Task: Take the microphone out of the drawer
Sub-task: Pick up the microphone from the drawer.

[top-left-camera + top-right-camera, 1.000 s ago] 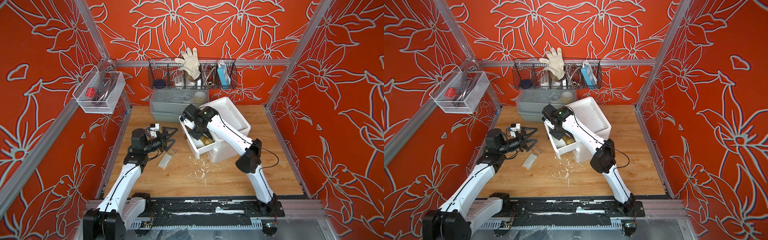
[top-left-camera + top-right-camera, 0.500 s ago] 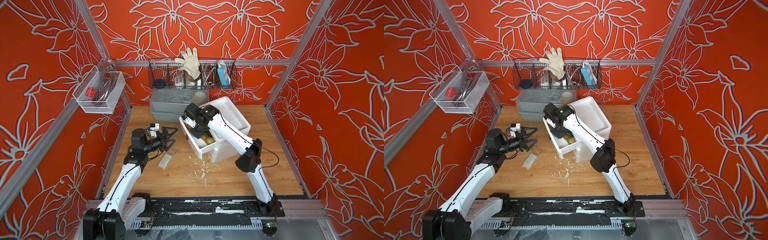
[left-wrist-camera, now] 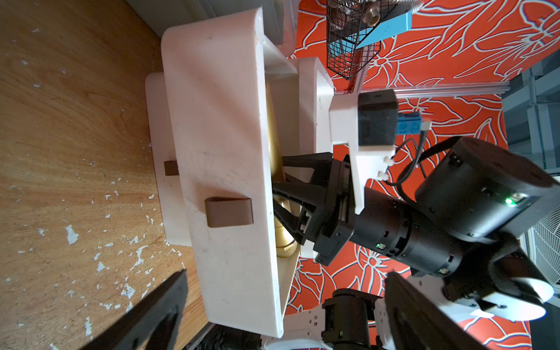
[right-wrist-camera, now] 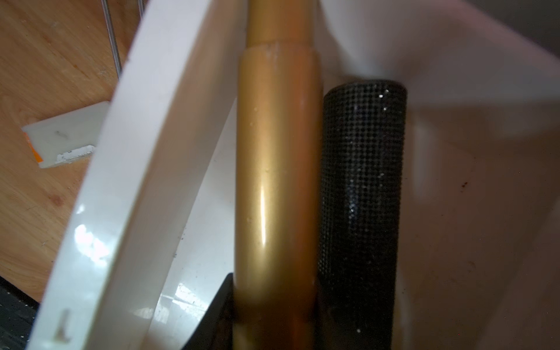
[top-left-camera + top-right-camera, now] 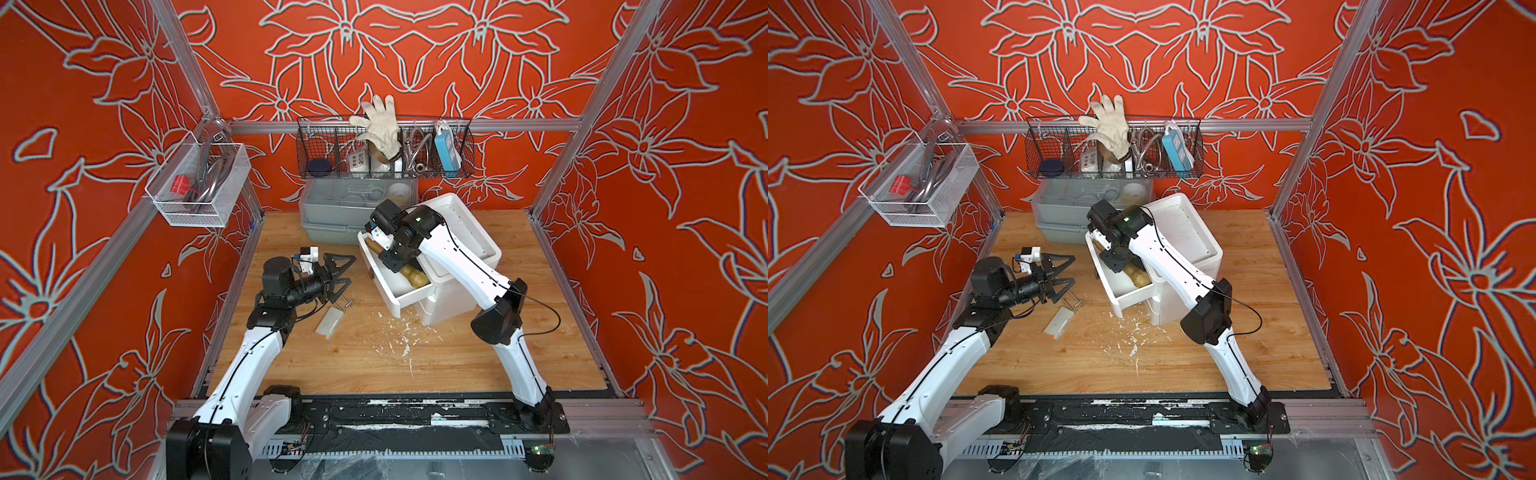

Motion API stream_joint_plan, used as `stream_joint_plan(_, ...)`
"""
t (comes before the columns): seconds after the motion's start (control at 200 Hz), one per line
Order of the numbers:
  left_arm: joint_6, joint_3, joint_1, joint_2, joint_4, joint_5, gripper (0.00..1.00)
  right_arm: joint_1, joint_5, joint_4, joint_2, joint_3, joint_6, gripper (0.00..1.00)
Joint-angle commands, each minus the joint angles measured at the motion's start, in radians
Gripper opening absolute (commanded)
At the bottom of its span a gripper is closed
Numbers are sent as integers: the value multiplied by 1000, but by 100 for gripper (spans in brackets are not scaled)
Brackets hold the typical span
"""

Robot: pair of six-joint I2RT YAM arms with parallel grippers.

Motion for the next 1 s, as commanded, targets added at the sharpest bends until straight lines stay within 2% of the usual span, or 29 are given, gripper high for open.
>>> stream_joint_plan(0.0,14,17,6,2,24,11,100,-16,2,73,-61,26,50,0)
stream_joint_plan(0.38,21,8,6,2,16,8,100,-16,5,195,-140,-43,104,0)
stream_joint_plan(0.636,25,11,6,2,6,18,100,-15,-7,246,-169,12,105,0)
stream_joint_plan(0.756,81,48,4,1,-64,31,100,-18,9,230,-190,62,104,0)
stream_joint_plan(0.991,234,143,-16,-8,-269,13,100,-53,8,237,-316,61,113,0)
